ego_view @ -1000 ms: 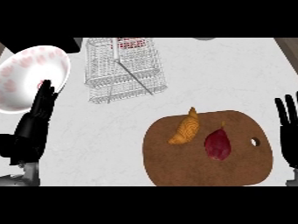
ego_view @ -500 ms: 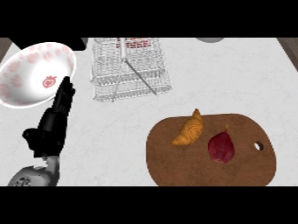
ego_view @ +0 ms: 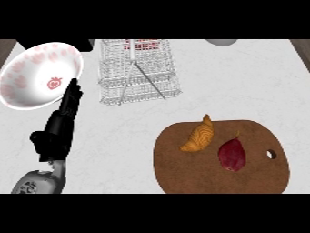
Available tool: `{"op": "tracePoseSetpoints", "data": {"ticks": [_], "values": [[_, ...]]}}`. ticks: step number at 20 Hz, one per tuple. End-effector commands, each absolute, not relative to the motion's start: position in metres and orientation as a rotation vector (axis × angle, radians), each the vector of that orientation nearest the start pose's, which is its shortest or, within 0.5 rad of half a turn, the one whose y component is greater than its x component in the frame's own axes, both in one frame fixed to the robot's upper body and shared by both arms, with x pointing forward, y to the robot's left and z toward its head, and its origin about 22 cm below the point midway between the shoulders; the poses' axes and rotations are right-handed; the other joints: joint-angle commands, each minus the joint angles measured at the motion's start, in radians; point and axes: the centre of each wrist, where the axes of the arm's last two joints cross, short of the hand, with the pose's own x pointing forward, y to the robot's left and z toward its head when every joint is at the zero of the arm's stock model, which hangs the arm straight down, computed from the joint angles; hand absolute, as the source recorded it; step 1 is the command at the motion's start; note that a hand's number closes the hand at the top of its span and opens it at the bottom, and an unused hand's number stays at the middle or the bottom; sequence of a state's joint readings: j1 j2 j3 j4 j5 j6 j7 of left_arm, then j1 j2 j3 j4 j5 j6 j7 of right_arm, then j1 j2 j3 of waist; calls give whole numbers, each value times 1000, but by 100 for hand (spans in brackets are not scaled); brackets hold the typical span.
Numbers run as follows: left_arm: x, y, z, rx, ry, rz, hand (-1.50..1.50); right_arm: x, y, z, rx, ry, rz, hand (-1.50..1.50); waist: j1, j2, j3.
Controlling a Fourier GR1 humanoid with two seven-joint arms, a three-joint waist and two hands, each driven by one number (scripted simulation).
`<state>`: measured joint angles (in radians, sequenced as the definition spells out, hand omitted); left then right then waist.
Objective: Pick the pear from the cutting board and place it in the tiered basket
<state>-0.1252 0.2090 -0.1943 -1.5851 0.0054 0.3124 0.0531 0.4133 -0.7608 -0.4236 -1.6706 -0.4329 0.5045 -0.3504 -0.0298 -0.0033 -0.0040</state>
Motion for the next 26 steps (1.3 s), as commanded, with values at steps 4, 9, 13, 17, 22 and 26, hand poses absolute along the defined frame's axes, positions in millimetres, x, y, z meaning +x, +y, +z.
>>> {"op": "tracePoseSetpoints", "data": {"ticks": [4, 9, 13, 17, 22, 26], "values": [[262, 182, 30, 196, -1662, -88, 0, 141, -411, 157, -330, -1573, 631, -150, 18, 1, 2], [267, 193, 25, 189, -1670, -97, 0, 143, -370, 175, -322, -1511, 671, -150, 24, 3, 3], [261, 199, 33, 201, -1666, -101, 0, 149, -369, 175, -343, -1477, 709, -150, 28, 2, 4], [271, 194, 34, 214, -1657, -102, 0, 136, -361, 195, -330, -1389, 780, -150, 21, 1, 4], [266, 222, 36, 218, -1652, -105, 0, 155, -349, 162, -313, -1307, 790, -150, 33, 3, 4], [275, 193, 23, 176, -1662, -106, 0, 164, -336, 171, -361, -1269, 808, -150, 31, 4, 4]]}}
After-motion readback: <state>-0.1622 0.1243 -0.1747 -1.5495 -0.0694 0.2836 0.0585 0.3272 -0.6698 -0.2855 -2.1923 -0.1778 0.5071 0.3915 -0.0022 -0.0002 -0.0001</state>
